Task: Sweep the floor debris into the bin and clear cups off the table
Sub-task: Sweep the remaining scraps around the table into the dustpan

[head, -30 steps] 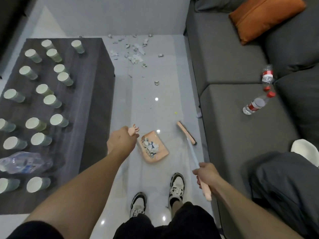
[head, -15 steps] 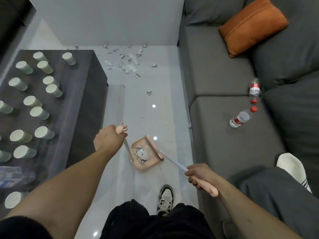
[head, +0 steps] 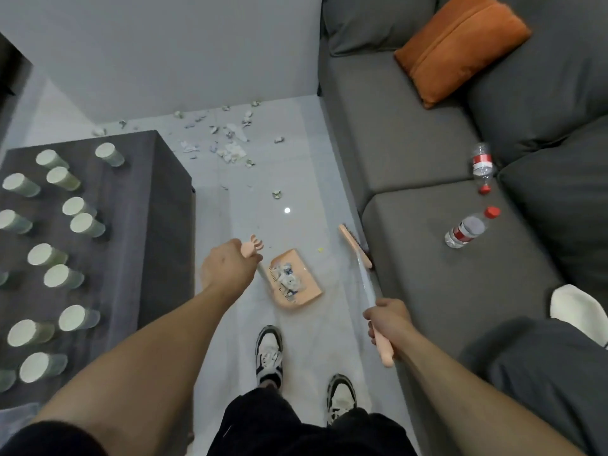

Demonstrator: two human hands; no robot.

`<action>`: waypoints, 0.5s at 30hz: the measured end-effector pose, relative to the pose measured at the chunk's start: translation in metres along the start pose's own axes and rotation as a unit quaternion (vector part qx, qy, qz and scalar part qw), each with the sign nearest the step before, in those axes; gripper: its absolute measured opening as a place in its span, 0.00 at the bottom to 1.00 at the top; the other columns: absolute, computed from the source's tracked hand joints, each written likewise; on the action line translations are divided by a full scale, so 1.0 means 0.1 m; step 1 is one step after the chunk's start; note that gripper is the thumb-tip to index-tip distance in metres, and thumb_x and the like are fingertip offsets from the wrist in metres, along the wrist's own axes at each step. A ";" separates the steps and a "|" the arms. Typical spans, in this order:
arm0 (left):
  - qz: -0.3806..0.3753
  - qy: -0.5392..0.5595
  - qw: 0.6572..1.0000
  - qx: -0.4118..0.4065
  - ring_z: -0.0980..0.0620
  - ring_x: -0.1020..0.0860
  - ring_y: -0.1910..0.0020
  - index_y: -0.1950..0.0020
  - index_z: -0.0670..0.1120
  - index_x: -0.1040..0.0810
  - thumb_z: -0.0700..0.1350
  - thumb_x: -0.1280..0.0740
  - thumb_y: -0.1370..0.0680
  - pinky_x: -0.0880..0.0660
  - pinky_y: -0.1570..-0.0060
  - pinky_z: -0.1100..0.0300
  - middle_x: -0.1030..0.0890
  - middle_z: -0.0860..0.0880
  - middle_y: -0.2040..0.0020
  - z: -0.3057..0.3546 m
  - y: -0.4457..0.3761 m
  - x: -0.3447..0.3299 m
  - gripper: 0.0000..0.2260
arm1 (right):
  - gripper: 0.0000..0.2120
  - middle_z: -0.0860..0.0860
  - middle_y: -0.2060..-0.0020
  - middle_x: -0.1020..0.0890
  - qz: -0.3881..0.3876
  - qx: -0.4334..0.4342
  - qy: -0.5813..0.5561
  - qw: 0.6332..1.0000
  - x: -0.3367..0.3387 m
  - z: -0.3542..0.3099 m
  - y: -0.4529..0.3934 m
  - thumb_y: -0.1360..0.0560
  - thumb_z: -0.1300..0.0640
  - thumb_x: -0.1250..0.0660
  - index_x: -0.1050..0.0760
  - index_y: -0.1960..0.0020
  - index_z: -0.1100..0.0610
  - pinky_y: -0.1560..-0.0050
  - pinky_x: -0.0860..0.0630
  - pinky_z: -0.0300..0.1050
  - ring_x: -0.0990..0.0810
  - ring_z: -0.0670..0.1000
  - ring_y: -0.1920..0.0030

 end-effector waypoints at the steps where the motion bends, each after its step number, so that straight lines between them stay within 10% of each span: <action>1: -0.009 -0.007 1.000 -0.011 0.51 0.28 0.69 0.60 0.51 0.27 0.61 0.32 0.28 0.35 0.70 0.59 0.25 0.53 0.67 0.04 -0.10 -0.01 0.14 | 0.07 0.59 0.67 0.22 0.012 -0.001 -0.006 1.000 -0.07 -0.04 -0.03 0.29 0.67 0.35 0.28 0.59 0.55 0.74 0.26 0.43 0.26 0.52 0.79; 15: -0.055 -0.030 0.995 -0.074 0.47 0.27 0.66 0.59 0.52 0.29 0.60 0.35 0.26 0.36 0.69 0.57 0.29 0.54 0.68 0.09 -1.18 -0.08 0.12 | 0.06 0.60 0.66 0.22 0.079 -0.084 -0.011 0.993 -0.89 -0.40 -0.60 0.27 0.69 0.39 0.28 0.61 0.60 0.73 0.26 0.44 0.25 0.55 0.75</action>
Point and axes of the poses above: each hand's wrist, its own y-axis away from the middle knuckle, its own x-axis out of the back of the hand, z = x × y, the point moved 7 cm from there along -y, towards the middle knuckle
